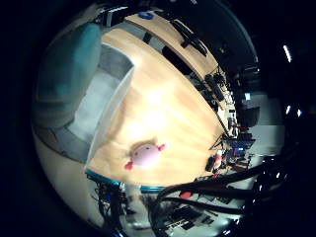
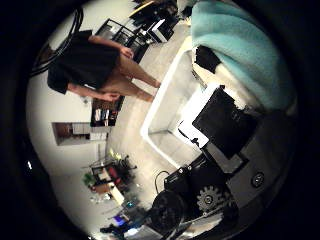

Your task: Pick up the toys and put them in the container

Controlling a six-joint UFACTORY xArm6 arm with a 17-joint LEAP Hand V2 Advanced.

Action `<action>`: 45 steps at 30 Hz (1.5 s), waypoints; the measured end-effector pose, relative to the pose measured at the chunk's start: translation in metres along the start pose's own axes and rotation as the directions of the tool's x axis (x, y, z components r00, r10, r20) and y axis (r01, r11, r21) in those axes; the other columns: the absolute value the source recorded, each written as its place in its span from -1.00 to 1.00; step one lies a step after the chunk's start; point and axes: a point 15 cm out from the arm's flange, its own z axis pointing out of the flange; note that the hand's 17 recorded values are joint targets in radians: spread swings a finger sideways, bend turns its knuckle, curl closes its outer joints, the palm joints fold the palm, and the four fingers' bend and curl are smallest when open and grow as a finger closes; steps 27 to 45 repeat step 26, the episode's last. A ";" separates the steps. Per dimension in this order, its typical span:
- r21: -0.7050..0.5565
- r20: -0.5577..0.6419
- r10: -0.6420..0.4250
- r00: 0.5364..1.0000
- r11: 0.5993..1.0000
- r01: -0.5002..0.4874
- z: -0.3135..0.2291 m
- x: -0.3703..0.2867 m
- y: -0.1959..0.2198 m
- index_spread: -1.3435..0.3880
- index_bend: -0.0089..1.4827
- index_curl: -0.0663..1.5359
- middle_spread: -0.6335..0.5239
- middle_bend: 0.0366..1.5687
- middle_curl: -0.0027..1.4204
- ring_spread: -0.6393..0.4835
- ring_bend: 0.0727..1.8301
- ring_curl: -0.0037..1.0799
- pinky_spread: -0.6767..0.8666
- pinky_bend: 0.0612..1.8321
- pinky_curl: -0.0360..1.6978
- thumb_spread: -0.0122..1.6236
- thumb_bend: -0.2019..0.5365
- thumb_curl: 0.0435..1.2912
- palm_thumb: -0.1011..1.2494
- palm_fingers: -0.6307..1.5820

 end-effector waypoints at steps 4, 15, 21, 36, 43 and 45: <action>-0.016 0.004 -0.041 0.999 0.999 0.041 0.014 -0.017 -0.007 -0.14 -0.74 -0.02 -0.67 -0.07 -0.07 -0.52 0.28 -0.13 -0.92 0.06 -0.55 0.34 -0.52 -0.41 0.83 0.61; -0.053 0.003 -0.079 0.997 0.995 0.079 0.033 -0.032 -0.011 -0.15 -0.75 0.00 -0.65 -0.08 -0.06 -0.51 0.26 -0.12 -0.91 0.04 -0.54 0.44 -0.72 -0.53 0.37 0.53; -0.066 0.003 -0.115 0.993 0.991 0.115 0.033 -0.023 -0.008 -0.05 -0.74 -0.10 -0.28 -0.55 -0.22 -0.16 -0.15 -0.26 -0.34 0.08 -0.49 0.20 -0.73 -0.72 -0.70 -0.38; -0.067 0.004 -0.121 0.993 0.990 0.121 0.033 -0.025 -0.008 -0.03 -0.73 -0.20 -0.11 -0.64 -0.32 0.10 -0.33 -0.45 0.05 0.06 -0.55 0.13 -0.58 -0.71 -0.82 -0.38; -0.067 0.004 -0.121 0.993 0.990 0.121 0.033 -0.025 -0.008 -0.03 -0.73 -0.20 -0.11 -0.64 -0.32 0.10 -0.33 -0.45 0.05 0.06 -0.55 0.13 -0.58 -0.71 -0.82 -0.38; -0.067 0.004 -0.121 0.993 0.990 0.121 0.033 -0.025 -0.008 -0.03 -0.73 -0.20 -0.11 -0.64 -0.32 0.10 -0.33 -0.45 0.05 0.06 -0.55 0.13 -0.58 -0.71 -0.82 -0.38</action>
